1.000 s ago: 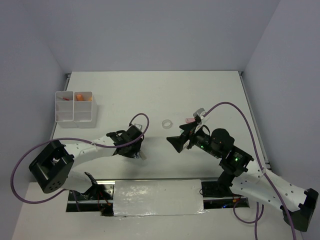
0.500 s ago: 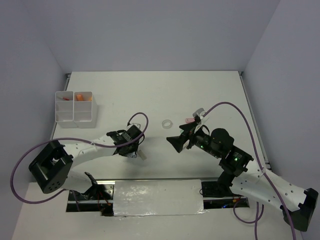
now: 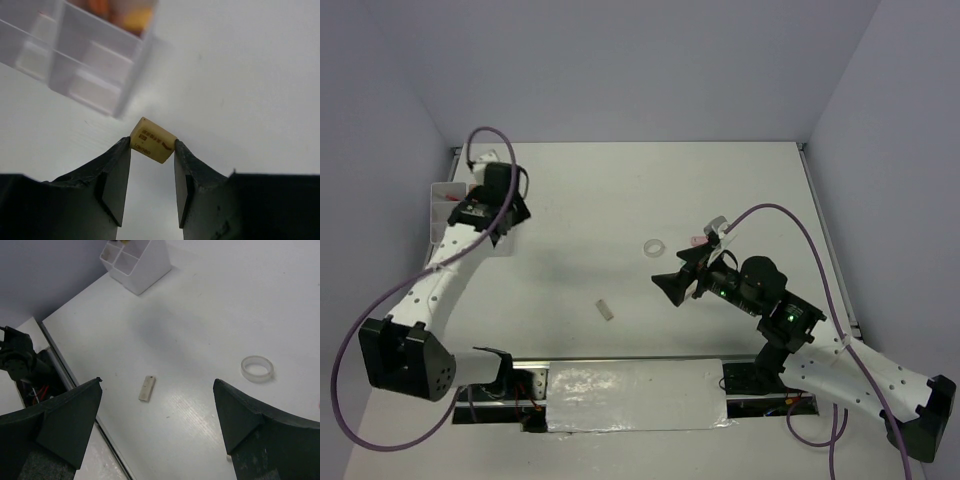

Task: Sort the stationery into containers
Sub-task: Pick up the stationery from the center of the board, then place the stationery in the storage box.

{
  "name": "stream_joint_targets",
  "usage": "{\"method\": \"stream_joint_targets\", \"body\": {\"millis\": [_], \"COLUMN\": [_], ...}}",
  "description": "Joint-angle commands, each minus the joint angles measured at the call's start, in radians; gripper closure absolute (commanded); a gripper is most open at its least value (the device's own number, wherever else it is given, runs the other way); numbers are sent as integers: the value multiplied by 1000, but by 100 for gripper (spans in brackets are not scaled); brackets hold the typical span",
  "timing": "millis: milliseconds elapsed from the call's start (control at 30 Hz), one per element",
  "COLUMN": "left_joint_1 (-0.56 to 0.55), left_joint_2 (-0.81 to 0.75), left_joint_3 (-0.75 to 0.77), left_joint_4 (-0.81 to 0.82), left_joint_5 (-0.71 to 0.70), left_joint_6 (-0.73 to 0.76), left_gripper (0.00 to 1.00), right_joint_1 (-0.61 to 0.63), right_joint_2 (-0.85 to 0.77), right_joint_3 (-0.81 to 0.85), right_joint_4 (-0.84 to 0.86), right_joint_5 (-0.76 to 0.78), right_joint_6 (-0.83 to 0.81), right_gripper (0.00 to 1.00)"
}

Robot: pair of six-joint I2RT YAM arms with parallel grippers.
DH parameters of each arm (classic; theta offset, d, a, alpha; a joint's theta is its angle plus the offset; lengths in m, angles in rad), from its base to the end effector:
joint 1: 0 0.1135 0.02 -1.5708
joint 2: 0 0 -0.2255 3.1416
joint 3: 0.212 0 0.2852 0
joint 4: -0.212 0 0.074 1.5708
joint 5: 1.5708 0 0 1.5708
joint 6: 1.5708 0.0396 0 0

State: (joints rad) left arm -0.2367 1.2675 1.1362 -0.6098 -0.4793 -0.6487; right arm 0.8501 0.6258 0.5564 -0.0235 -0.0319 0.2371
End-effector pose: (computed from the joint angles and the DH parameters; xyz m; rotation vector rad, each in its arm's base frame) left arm 0.3129 -0.0567 0.2780 -0.6821 2.1063 0.0707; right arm 0.1526 0.1756 0.2756 -0.5474 1.6462 0.8412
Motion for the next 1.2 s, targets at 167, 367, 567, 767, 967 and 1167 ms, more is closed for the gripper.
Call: {"method": "stream_joint_targets", "body": {"millis": [167,367,567,767,967,1167], "left_joint_1": [447,542,577,616,617,617], "left_joint_2": [206,352,382,352,339,339], "left_joint_3": [165,206,165,143,111,103], "left_joint_4": [163,246,331,343,351,349], "left_joint_5": [158,210,255,257,228,235], "left_joint_6": [239,319,311,291,291,287], "left_gripper": [98,98,96,88,77,60], "right_joint_1": [-3,-5,-3,-5,-3,-5], "right_joint_2": [-11,-12,0,-15,-18,-12], "right_joint_3": [25,20,25,22,22,23], "right_joint_4": [42,46,51,48,48,46], "right_joint_5": [-23,-42,-63,-74,-71,-71], "right_joint_6": [-19,-19,-22,-22,-22,-22], "right_gripper": [0,0,0,0,0,0]}}
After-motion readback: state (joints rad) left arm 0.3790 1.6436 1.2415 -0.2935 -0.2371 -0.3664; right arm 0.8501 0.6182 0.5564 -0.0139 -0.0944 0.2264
